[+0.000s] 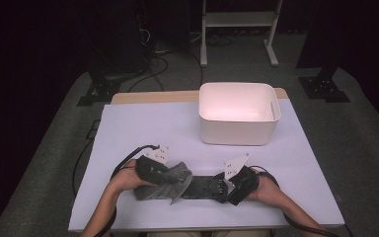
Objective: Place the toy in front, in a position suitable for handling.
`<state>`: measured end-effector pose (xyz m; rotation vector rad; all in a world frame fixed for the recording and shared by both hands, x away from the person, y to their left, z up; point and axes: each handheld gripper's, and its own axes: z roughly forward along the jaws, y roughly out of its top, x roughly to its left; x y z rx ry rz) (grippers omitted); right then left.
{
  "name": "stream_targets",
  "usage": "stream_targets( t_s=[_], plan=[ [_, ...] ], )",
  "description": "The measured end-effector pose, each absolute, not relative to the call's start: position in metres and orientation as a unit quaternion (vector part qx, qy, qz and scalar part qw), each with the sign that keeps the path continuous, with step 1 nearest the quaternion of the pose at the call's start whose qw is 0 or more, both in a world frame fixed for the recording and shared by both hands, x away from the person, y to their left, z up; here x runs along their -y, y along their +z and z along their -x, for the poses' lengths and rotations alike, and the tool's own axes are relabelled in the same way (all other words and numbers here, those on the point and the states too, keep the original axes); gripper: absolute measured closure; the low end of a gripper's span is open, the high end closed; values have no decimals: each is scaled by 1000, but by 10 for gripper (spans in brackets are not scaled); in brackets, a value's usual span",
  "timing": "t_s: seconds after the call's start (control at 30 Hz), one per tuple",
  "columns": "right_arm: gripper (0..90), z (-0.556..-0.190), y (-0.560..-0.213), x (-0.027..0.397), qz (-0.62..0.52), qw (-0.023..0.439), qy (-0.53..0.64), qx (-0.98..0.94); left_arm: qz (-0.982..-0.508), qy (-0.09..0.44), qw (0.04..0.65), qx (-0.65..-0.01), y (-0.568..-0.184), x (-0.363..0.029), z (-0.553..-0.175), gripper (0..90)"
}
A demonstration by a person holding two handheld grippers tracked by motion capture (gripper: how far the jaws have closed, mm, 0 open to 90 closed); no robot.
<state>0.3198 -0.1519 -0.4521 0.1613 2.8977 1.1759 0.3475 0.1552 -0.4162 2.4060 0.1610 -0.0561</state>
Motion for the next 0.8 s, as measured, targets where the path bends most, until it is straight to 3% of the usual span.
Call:
stream_targets(
  t_s=[0.57, 0.8],
  plan=[
    [230, -321, -453, 146, -59, 9, 379, -924, -933, -53, 352, 51, -404, -50, -343, 755],
    [230, -320, -453, 147, -65, 7, 385, -921, -933, -54, 345, 81, -401, -26, -337, 755]
  ],
)
